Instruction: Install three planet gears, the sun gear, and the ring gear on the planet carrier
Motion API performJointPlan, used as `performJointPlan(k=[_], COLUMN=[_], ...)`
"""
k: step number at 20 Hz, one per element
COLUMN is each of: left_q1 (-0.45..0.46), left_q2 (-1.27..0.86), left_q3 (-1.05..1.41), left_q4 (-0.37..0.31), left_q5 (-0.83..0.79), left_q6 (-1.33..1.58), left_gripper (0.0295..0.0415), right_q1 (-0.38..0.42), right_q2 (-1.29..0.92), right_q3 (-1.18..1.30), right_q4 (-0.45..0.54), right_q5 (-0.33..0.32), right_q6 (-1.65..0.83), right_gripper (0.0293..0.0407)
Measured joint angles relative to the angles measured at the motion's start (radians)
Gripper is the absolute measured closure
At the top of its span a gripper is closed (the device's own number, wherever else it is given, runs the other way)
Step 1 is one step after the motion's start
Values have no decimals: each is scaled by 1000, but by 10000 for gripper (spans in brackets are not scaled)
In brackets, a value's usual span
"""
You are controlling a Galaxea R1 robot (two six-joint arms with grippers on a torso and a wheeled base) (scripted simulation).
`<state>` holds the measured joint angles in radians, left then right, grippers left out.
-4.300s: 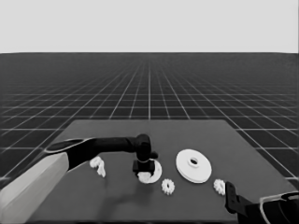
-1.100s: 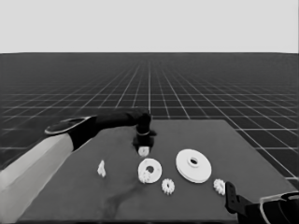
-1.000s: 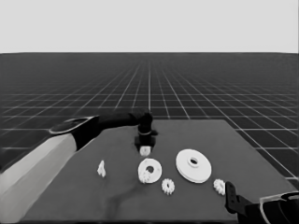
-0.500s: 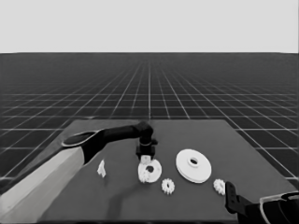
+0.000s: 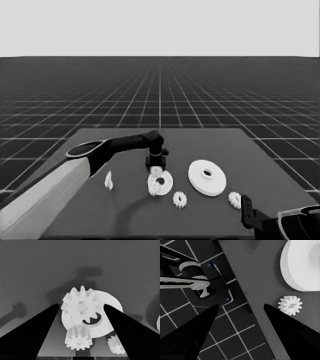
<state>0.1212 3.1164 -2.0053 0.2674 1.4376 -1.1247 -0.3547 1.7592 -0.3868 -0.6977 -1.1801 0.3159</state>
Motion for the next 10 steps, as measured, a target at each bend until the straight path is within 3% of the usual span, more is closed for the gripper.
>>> performJointPlan(k=[2,5,10], left_q1=[0,-113,-141], left_q2=[0,-38,-40], left_q3=[0,113,122], left_q4=[0,-95,-122], left_q5=[0,63,73], left_q6=[0,-62,-67], left_gripper=[326,326,326], right_q1=[0,0,0], right_q2=[0,0,0], right_q3=[0,0,0], right_q4=[0,0,0], right_q5=[0,0,0], right_q6=[0,0,0], right_gripper=[315,315,315])
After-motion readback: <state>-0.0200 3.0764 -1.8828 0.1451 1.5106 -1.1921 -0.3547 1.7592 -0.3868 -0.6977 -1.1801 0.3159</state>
